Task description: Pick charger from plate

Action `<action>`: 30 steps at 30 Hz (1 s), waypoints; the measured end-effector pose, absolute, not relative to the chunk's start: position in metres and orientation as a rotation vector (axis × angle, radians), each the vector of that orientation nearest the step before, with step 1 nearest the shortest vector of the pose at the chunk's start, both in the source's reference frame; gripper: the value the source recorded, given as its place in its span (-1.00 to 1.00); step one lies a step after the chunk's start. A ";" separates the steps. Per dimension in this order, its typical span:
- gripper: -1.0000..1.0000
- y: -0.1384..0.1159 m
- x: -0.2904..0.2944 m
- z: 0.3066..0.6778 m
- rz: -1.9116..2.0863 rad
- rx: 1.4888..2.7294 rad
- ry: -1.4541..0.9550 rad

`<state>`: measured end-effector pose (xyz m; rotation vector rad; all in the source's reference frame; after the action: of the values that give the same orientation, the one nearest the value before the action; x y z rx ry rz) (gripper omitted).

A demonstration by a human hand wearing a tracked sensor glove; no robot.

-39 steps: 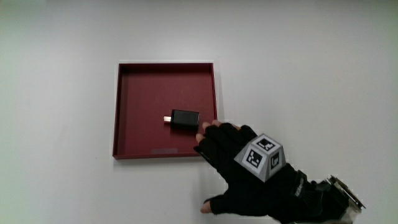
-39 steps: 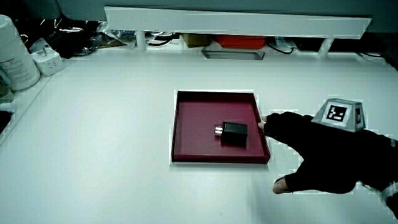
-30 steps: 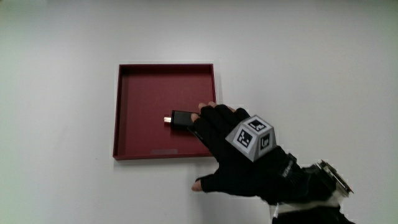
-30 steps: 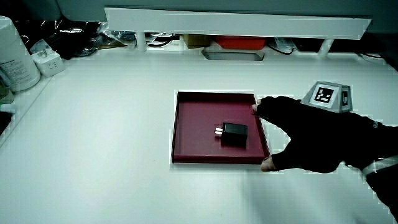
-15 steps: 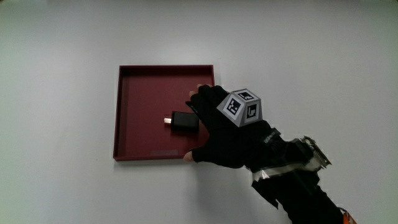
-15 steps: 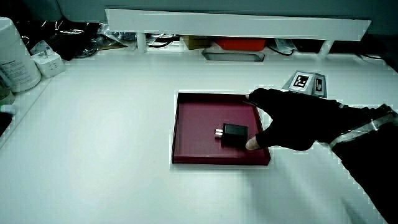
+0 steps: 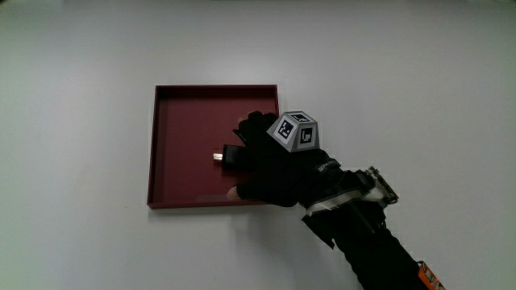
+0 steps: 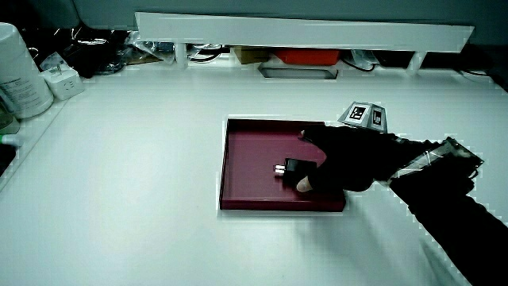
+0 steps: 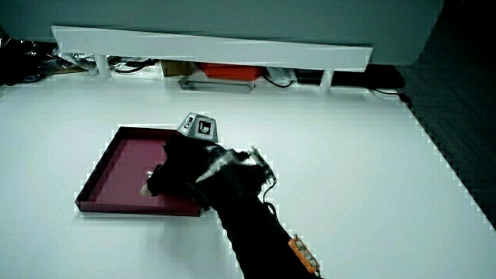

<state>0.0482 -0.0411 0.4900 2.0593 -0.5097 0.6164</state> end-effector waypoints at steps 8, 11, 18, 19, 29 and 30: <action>0.00 -0.040 0.037 0.520 0.604 2.036 -0.466; 0.00 -0.039 0.037 0.526 0.623 2.035 -0.452; 0.00 -0.038 0.035 0.536 0.606 2.054 -0.422; 0.03 -0.038 0.035 0.535 0.621 2.052 -0.431; 0.31 -0.036 0.036 0.529 0.664 2.158 -0.441; 0.34 -0.036 0.036 0.528 0.678 2.168 -0.437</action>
<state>0.0363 -0.0364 0.5283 2.1678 -0.4373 0.6785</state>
